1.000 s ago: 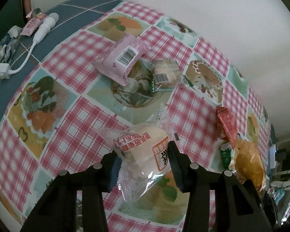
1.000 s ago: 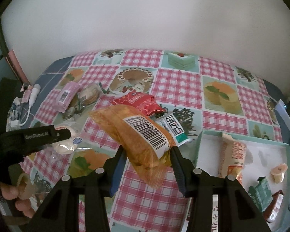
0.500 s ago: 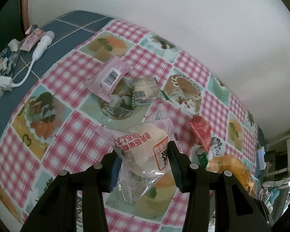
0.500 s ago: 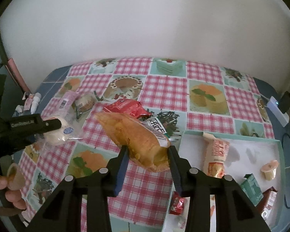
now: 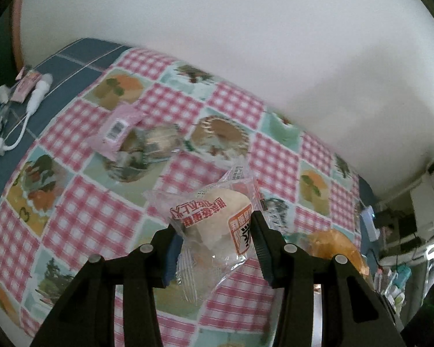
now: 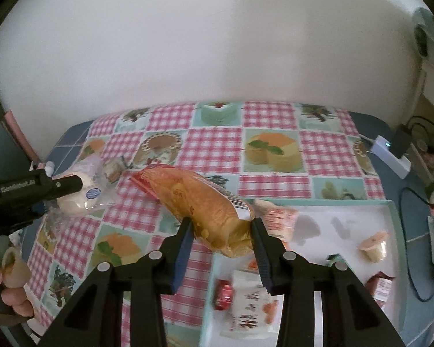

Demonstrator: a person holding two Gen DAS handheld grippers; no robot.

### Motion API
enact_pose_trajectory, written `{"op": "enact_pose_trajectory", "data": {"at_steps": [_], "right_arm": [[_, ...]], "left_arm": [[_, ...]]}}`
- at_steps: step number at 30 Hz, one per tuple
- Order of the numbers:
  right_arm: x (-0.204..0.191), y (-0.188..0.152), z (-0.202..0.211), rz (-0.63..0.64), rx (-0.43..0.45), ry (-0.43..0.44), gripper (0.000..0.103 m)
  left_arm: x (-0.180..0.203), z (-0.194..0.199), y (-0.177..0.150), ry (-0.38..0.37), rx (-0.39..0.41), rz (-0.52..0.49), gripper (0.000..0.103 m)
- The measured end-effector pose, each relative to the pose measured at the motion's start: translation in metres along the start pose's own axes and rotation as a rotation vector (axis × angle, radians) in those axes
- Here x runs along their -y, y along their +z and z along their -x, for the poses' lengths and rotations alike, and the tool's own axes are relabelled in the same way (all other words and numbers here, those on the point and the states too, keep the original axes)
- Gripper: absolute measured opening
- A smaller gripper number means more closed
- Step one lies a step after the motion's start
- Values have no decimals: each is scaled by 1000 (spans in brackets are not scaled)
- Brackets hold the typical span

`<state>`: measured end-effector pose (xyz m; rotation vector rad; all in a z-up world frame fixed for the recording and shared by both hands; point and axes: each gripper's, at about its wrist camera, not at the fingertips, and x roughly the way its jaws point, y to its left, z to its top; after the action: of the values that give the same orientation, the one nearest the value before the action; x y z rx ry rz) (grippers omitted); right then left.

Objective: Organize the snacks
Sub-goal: 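Lower the bun bag with left gripper while right gripper lowers orange cake bag into tray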

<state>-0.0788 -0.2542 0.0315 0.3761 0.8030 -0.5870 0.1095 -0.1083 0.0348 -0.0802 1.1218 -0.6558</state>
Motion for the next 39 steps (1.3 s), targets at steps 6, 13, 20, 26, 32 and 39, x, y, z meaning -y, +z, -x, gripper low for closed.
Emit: {"op": "enact_pose_trajectory", "data": {"at_steps": [6, 13, 20, 26, 32, 39], "right_arm": [[44, -2, 12, -81, 14, -29, 43], [98, -8, 25, -188, 29, -65, 43], [144, -15, 36, -259, 39, -123, 43], [167, -21, 38, -303, 33, -153, 39], [172, -24, 33, -309, 15, -159, 38], [174, -29, 21, -317, -32, -164, 38]], "left_arm": [[44, 2, -15, -50, -10, -74, 48], [98, 0, -38, -93, -37, -186, 48], [140, -6, -61, -126, -77, -286, 48], [169, -11, -81, -127, -101, -367, 48], [185, -20, -99, -131, -147, -424, 48], [186, -37, -110, -118, -208, -423, 48]]}}
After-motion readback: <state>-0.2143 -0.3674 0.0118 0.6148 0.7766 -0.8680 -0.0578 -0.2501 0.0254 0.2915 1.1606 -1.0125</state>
